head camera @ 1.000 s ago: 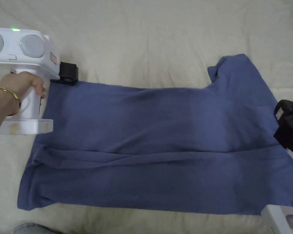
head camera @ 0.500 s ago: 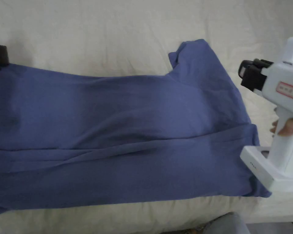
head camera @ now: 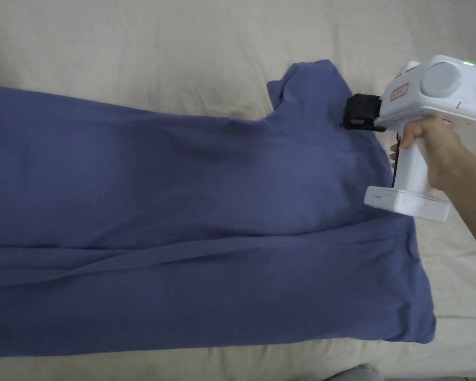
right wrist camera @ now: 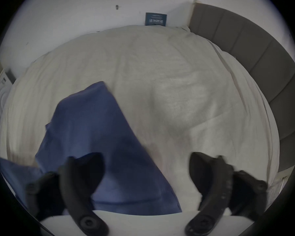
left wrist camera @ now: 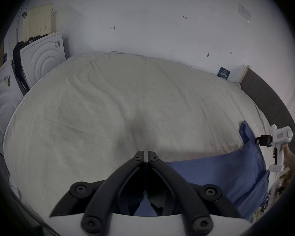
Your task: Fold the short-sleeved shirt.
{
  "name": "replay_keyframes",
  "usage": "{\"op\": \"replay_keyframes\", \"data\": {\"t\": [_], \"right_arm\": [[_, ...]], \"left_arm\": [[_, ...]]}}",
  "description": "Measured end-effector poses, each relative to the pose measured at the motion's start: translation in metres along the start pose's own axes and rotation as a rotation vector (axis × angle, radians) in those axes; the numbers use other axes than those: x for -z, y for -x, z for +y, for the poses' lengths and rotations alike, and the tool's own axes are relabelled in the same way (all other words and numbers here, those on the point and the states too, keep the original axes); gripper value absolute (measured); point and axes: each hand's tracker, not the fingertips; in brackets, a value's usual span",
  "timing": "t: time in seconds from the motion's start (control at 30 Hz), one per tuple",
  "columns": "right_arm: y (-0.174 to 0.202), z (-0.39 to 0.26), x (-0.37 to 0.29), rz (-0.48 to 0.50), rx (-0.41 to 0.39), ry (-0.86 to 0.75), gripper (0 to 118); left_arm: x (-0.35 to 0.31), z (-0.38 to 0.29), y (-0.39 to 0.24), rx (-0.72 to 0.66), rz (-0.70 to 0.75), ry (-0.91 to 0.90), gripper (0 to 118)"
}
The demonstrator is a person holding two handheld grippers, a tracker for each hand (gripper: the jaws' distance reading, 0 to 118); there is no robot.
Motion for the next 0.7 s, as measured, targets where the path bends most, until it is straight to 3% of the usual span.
{"op": "replay_keyframes", "data": {"t": [0.03,0.07,0.13,0.2,0.23,0.27,0.4,0.47,0.7], "right_arm": [[0.001,-0.001,0.002,0.003,0.012,-0.008,72],[0.002,-0.002,0.006,0.017,0.025,-0.010,61],[0.007,-0.004,0.012,0.029,0.033,0.002,56],[0.005,-0.006,0.007,0.037,-0.006,-0.033,39],[0.005,-0.007,0.002,0.041,-0.026,-0.050,11],[0.004,-0.007,-0.004,0.041,-0.024,-0.061,3],[-0.008,-0.006,-0.039,0.079,-0.034,-0.096,3],[-0.019,-0.007,-0.062,0.134,0.000,-0.135,3],[-0.061,-0.057,-0.174,0.203,-0.047,-0.283,3]], "left_arm": [[0.002,-0.001,0.001,0.002,0.004,0.000,2],[0.004,-0.001,0.002,0.000,0.005,0.002,2],[0.005,-0.002,0.002,-0.026,-0.001,0.007,2],[0.008,-0.002,0.003,-0.031,-0.005,0.012,2],[0.007,-0.003,0.000,-0.028,-0.001,0.015,2],[0.006,-0.003,0.000,-0.022,0.005,0.016,2],[-0.010,-0.003,-0.001,-0.030,-0.010,0.006,2],[-0.025,-0.003,0.000,-0.037,-0.023,-0.010,2],[-0.102,-0.021,0.006,-0.016,-0.047,-0.088,2]]}}
